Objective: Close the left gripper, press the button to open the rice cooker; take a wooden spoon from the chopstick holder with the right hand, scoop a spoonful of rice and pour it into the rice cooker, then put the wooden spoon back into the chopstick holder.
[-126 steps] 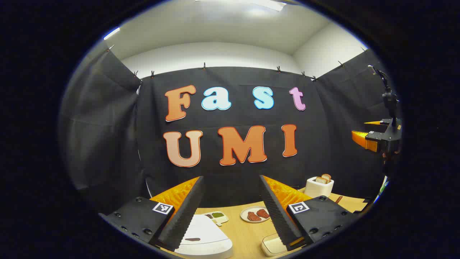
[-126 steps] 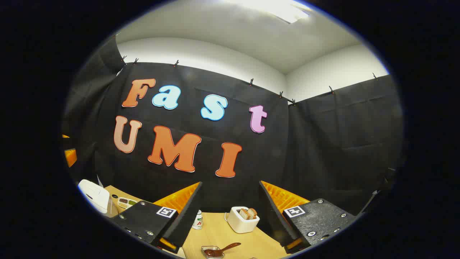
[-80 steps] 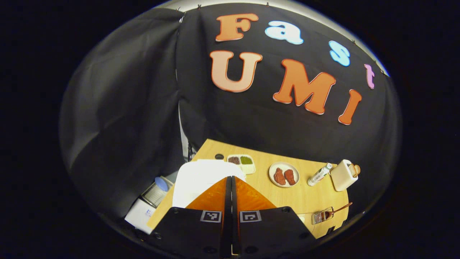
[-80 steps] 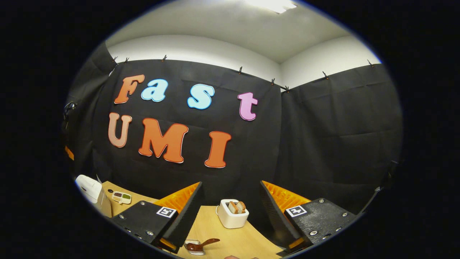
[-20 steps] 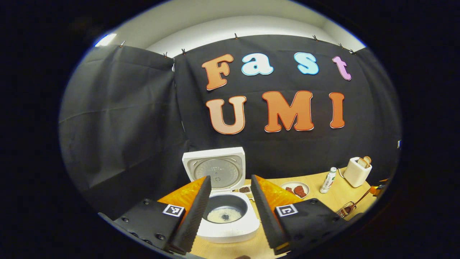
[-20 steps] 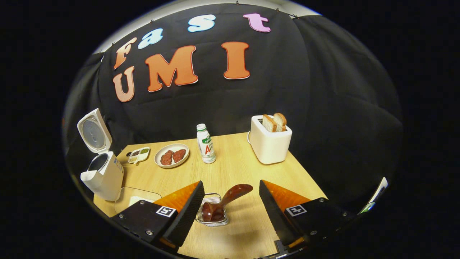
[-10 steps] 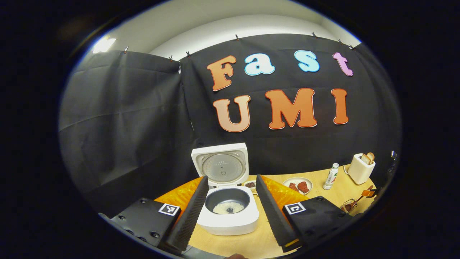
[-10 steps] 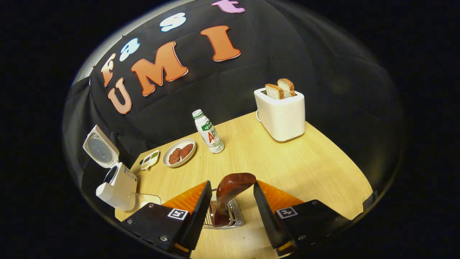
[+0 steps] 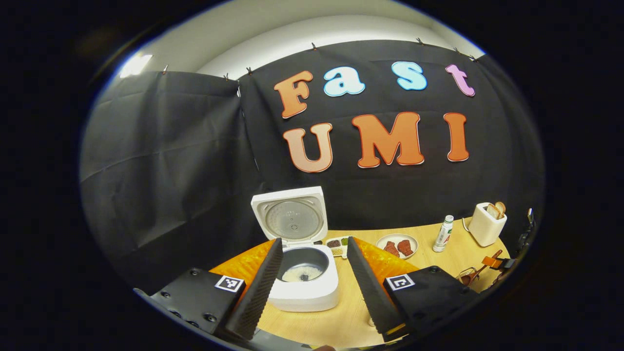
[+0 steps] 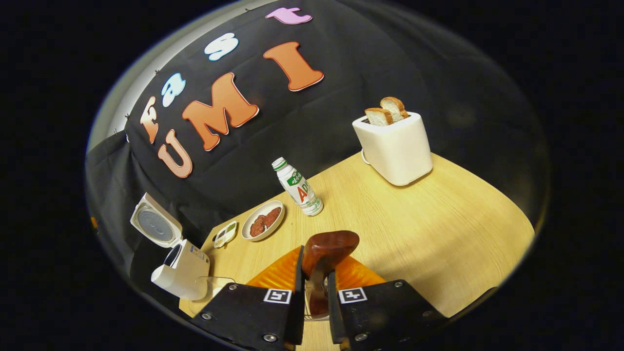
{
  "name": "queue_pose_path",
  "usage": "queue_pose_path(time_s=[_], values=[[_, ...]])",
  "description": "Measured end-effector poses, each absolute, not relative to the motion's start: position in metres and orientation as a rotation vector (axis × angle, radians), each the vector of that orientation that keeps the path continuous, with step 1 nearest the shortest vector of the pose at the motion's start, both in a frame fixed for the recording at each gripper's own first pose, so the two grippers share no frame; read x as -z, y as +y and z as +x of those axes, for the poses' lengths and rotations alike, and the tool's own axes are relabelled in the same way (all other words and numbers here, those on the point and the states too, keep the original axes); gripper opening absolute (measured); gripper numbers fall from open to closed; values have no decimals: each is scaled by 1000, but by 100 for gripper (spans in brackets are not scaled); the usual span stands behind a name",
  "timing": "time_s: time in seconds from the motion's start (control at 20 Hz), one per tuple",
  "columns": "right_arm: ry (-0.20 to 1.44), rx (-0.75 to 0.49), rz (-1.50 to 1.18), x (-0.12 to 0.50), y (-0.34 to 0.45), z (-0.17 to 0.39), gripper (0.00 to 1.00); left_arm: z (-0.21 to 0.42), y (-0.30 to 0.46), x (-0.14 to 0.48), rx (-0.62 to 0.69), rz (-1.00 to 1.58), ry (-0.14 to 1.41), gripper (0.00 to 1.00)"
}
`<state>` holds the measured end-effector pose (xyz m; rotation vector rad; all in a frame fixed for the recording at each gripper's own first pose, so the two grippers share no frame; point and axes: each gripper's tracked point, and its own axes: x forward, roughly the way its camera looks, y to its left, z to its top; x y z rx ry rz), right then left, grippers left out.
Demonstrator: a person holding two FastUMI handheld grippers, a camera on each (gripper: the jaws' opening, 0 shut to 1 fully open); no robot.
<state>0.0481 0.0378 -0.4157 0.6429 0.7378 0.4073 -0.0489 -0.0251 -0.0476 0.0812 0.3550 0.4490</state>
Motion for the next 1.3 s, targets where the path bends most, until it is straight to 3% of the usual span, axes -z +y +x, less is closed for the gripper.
queue_pose_path(time_s=[0.05, 0.25, 0.7, 0.75, 1.0, 1.3], values=[[747, -422, 643, 415, 40, 47, 19, -46, -30, 48, -437, 84, 352, 87], [774, -407, 605, 413, 43, 43, 19, -32, -34, 54, -374, 79, 331, 90], [600, -255, 470, 333, 31, 44, 16, -25, 28, 77, -315, -19, 319, 90], [582, -253, 456, 321, 34, 42, 16, -25, 34, 80, -306, -29, 319, 87], [501, -300, 443, 263, 65, 30, 16, -30, 62, 92, -303, -69, 296, 99], [501, -415, 407, 236, 129, 8, 16, -40, 84, 99, -306, -54, 295, 99]])
